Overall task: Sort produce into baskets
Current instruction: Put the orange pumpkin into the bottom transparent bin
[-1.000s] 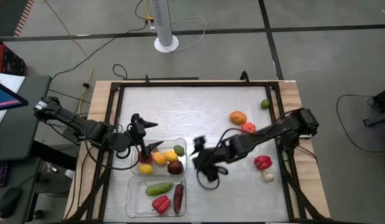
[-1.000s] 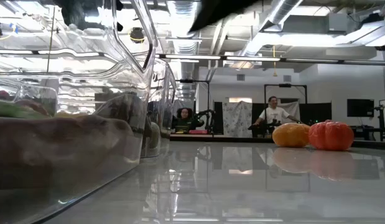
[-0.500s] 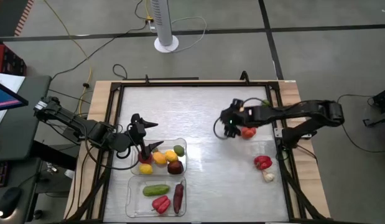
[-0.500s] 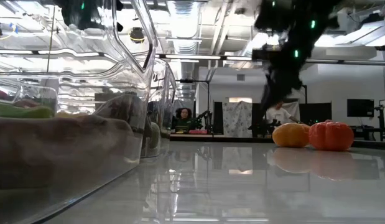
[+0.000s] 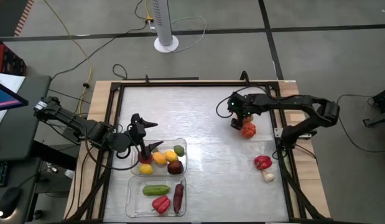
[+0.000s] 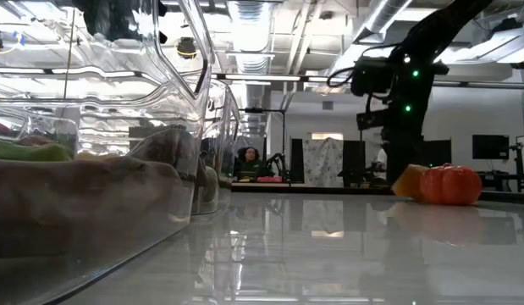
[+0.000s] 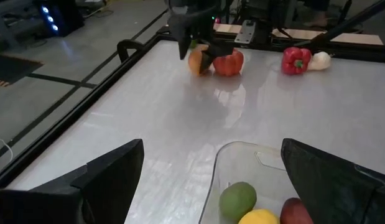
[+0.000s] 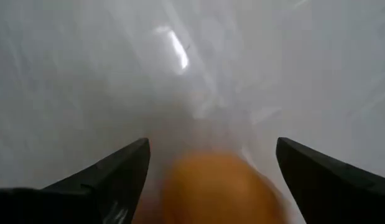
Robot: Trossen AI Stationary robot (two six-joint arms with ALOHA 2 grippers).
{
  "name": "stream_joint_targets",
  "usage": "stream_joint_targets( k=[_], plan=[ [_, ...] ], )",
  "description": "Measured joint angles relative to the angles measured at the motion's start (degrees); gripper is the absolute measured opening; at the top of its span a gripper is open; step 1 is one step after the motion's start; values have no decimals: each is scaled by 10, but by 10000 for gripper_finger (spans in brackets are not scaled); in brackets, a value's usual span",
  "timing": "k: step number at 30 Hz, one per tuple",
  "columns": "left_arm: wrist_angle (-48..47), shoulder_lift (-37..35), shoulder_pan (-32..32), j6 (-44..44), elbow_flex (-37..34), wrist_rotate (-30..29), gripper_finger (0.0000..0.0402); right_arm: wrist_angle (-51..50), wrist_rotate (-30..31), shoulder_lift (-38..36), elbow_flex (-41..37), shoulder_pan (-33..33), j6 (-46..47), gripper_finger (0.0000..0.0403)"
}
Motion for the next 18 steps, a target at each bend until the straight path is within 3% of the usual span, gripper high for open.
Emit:
stream_joint_targets(
  k=[9, 18],
  plan=[
    [0, 0, 0, -1, 0, 0, 368, -29, 16, 71, 2, 0, 19, 324],
    [1, 0, 0, 0, 0, 0, 368, -34, 61, 31, 10, 33, 21, 259]
  ],
)
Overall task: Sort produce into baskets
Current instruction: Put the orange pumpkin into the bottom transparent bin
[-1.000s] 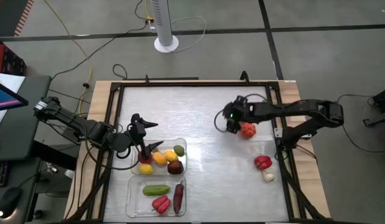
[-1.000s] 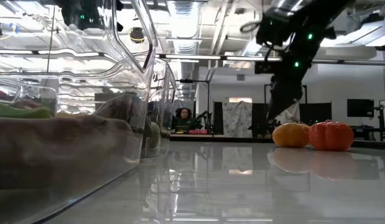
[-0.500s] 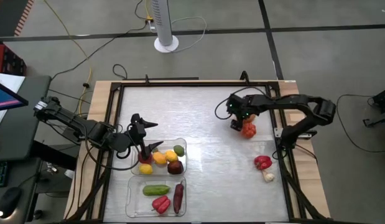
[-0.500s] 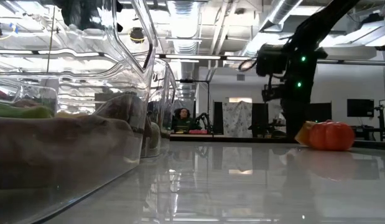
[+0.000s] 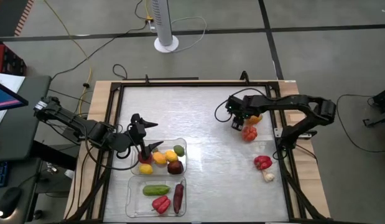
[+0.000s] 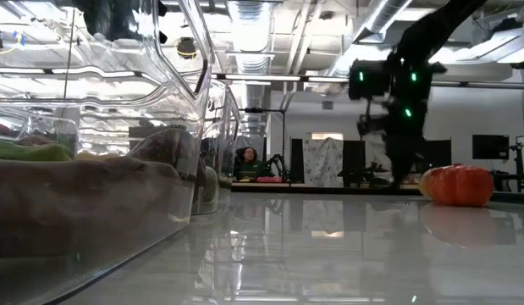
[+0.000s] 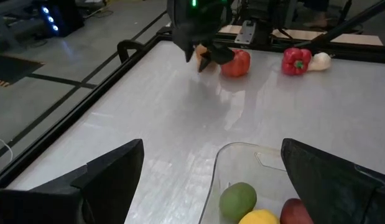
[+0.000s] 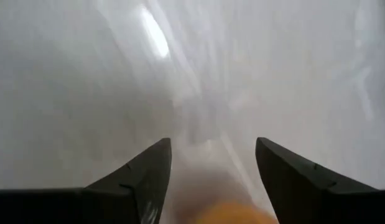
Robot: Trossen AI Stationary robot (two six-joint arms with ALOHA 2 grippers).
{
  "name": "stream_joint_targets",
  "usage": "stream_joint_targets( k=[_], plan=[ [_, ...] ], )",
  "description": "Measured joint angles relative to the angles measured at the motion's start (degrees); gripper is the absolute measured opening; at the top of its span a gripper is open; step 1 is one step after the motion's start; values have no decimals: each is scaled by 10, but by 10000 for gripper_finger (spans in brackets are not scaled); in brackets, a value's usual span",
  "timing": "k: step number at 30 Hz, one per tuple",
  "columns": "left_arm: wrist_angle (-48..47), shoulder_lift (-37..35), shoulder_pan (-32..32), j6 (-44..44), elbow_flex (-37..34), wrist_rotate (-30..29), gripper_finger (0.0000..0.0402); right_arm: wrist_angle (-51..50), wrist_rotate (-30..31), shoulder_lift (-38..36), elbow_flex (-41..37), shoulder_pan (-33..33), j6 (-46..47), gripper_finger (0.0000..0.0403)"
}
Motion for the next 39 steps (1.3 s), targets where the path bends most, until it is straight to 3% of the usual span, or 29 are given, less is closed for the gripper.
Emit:
stream_joint_targets(
  k=[5, 14, 19, 29, 33, 39],
  plan=[
    [0, 0, 0, -3, 0, 0, 368, -62, -3, -53, 27, 50, 21, 263],
    [-3, 0, 0, -3, 0, 0, 368, -207, -24, -140, 16, 144, 149, 266],
    [-2, 0, 0, -9, 0, 4, 368, -209, -23, -169, 0, 168, 168, 266],
    [3, 0, 0, -9, 0, 4, 368, -201, -87, -165, -20, 171, 174, 270],
    [2, 0, 0, -6, 0, 4, 368, -204, -97, -157, -20, 171, 163, 304],
    [-1, 0, 0, -2, 0, 6, 368, -204, -97, -152, -20, 171, 154, 392]
  ],
)
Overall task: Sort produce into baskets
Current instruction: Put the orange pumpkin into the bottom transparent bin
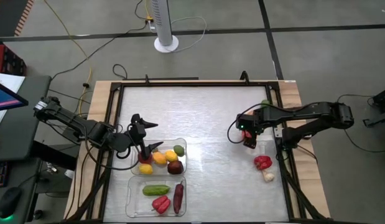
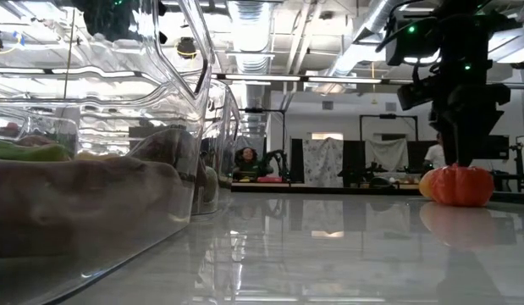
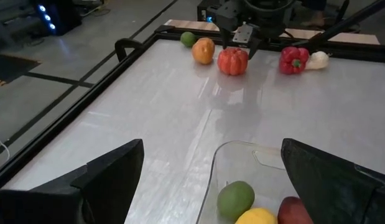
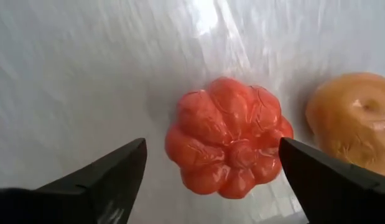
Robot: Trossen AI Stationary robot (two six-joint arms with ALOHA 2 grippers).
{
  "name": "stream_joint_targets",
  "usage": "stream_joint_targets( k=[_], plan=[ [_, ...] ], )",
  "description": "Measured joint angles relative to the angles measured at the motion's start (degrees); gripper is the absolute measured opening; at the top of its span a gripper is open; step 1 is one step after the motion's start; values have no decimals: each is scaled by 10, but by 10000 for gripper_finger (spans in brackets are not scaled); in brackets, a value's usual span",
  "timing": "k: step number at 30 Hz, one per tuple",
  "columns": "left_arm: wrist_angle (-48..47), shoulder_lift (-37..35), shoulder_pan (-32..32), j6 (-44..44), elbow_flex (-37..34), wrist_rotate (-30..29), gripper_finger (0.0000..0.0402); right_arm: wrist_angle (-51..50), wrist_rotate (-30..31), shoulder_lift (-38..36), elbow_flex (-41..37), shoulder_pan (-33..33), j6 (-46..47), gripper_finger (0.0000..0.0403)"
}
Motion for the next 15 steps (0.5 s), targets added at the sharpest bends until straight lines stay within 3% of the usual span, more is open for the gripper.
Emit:
stream_joint_targets(
  k=[7, 15],
  plan=[
    [-1, 0, 0, -1, 0, 3, 368, 13, 2, 11, 0, -5, -2, 371],
    [-1, 0, 0, -3, 0, 10, 368, 24, 36, 111, 9, -6, -22, 372]
  ],
)
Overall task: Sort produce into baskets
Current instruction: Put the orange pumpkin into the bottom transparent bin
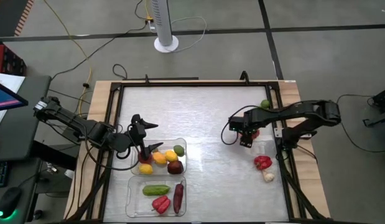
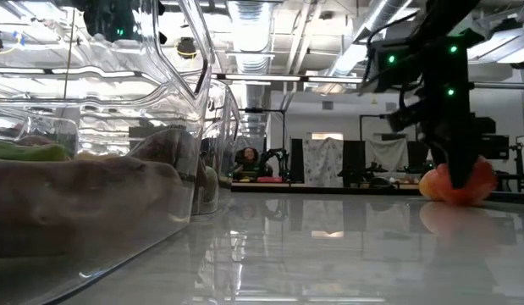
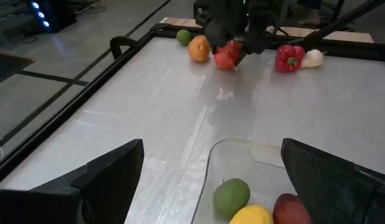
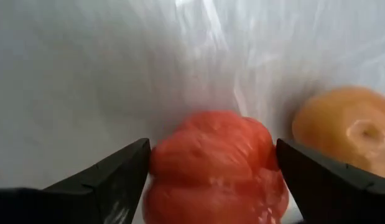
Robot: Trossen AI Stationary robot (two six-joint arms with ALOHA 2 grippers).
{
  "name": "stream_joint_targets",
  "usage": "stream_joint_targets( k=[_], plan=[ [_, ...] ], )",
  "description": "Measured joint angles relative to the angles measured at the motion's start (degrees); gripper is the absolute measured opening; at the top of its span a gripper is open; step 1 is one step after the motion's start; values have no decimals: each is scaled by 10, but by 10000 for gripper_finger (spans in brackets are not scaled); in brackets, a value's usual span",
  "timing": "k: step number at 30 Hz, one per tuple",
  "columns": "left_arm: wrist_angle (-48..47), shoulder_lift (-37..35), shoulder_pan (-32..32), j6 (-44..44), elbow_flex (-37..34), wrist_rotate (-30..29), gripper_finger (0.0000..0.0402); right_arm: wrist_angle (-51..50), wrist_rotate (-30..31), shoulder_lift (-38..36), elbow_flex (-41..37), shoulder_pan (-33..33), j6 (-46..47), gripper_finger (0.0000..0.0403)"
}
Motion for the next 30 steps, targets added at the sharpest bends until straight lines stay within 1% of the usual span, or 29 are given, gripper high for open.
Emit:
stream_joint_targets(
  k=[4, 11, 13, 18, 20, 22, 24, 27, 30],
  plan=[
    [0, 0, 0, 1, 0, 0, 368, -23, 7, 35, 14, 1, -7, 362],
    [-2, 0, 0, 1, 0, 0, 368, -30, 15, 54, 18, 1, -14, 310],
    [-2, 0, 0, 1, 0, 0, 368, -42, 16, 54, 26, 3, -10, 302],
    [-1, 0, 0, 1, 0, 0, 368, -56, 15, 51, 90, 22, 5, 304],
    [-1, 0, 0, 1, 0, 0, 368, -46, 3, 50, 126, 39, 6, 306],
    [-1, 0, 0, 1, 0, -1, 368, -20, -15, 50, 168, 63, 7, 307],
    [-1, 0, 0, 1, 0, -1, 368, 27, -35, 49, 206, 92, 7, 308],
    [-1, 0, 0, 4, 0, -1, 368, 149, -54, 49, 242, 141, -4, 308],
    [-1, -1, 0, 6, 0, 1, 368, 311, -69, 55, 245, 190, -23, 309]
  ],
)
